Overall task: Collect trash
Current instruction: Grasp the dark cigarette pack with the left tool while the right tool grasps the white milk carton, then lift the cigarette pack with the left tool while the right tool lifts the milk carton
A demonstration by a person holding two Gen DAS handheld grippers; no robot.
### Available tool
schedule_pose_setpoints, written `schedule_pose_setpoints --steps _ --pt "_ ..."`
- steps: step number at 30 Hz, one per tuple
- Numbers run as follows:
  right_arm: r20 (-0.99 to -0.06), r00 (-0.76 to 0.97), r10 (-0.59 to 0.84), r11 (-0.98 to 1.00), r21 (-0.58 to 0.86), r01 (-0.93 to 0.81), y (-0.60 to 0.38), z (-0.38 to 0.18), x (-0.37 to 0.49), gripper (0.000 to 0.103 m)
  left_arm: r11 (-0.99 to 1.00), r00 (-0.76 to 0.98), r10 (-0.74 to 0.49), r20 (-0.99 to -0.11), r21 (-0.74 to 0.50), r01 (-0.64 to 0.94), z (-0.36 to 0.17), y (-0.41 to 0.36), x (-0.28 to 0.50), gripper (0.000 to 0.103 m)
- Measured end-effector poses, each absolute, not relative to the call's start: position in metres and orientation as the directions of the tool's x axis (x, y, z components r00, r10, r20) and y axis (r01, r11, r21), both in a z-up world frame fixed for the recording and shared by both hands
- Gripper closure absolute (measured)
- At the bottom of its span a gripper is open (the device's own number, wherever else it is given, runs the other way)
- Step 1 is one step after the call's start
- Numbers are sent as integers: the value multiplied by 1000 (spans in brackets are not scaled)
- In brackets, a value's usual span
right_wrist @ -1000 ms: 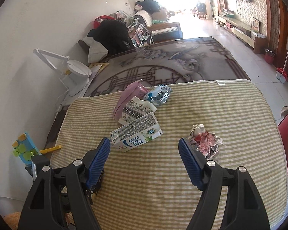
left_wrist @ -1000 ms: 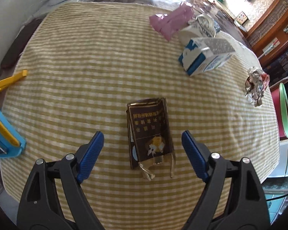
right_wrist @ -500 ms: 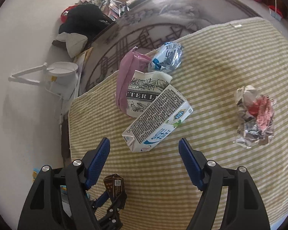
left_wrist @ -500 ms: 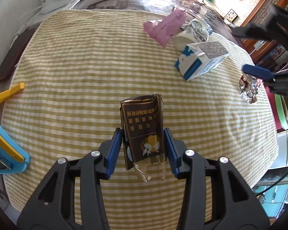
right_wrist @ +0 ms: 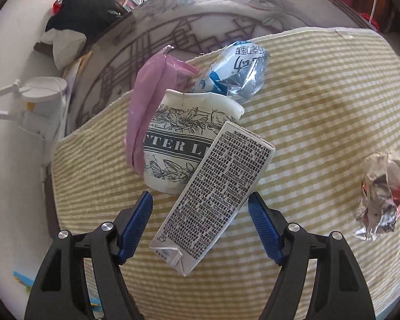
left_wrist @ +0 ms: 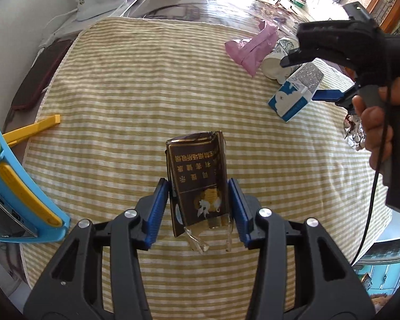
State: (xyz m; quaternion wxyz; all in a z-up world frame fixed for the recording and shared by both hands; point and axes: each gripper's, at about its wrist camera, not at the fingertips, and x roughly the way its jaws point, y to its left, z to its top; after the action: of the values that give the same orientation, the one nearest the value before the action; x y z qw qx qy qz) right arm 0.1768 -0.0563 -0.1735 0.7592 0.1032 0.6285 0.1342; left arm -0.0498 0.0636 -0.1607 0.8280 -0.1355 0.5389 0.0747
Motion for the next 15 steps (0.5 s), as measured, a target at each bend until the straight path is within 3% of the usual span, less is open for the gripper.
schedule_pose_setpoints --steps 2,7,15 --pt "-925 176 338 941 324 -100 -53 -175 178 33 951 410 -23 -912 -146 -272 -160 65 -49 59" --pt "-904 187 383 916 346 -202 -49 -166 170 59 952 421 -28 -907 -152 -265 -157 62 -44 59" --pt "-881 180 437 867 359 -345 -55 -137 141 61 961 421 -45 -906 -154 -229 -158 54 -33 59"
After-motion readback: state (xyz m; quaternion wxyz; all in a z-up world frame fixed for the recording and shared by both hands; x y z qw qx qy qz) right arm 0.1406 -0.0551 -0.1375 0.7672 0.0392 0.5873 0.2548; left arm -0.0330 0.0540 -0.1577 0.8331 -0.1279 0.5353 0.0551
